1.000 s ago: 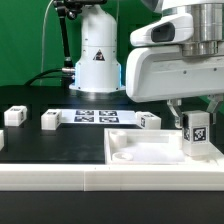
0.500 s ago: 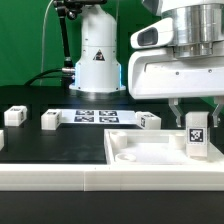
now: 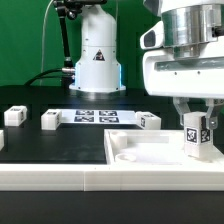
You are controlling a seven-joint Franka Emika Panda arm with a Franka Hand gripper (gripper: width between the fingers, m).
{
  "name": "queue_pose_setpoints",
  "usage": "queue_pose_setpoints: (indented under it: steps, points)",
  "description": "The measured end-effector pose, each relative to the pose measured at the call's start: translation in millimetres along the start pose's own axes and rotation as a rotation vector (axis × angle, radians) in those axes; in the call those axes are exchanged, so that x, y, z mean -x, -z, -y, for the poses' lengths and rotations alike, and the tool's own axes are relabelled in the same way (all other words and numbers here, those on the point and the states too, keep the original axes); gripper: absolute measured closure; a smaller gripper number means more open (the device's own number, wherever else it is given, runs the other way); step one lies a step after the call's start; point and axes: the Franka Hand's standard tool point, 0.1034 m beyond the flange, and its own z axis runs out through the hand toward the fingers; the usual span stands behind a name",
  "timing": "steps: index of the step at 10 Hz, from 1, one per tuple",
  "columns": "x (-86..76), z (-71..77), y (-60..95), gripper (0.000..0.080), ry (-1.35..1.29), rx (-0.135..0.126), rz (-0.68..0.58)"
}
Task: Assemble one leg
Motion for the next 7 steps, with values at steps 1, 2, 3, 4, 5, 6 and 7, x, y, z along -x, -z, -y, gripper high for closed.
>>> queue_pose_setpoints:
  steps: [1,2,3,4,5,6,7]
  points:
    - [-1.4,-0.8,0.0,0.0508,-0.025,-0.001,0.005]
    - [0.5,-0.1,-0.2,0.0499,-0.031,-0.003,0.007]
    - [0.2,-0.3,-0.2,0.0499,0.026,-0.003,0.007]
    - [-0.9,-0.7,0.0,0.032,0.096,-0.003,0.007]
    - [-0.9,-0.7,0.0,0.0189,0.206,-0.002,0.007]
    - [-0.8,-0.5,0.2,0.0189,0.315,0.0,0.009]
    - [-2.1,-0.6,0.1,0.0161,0.454,0.002,0.011]
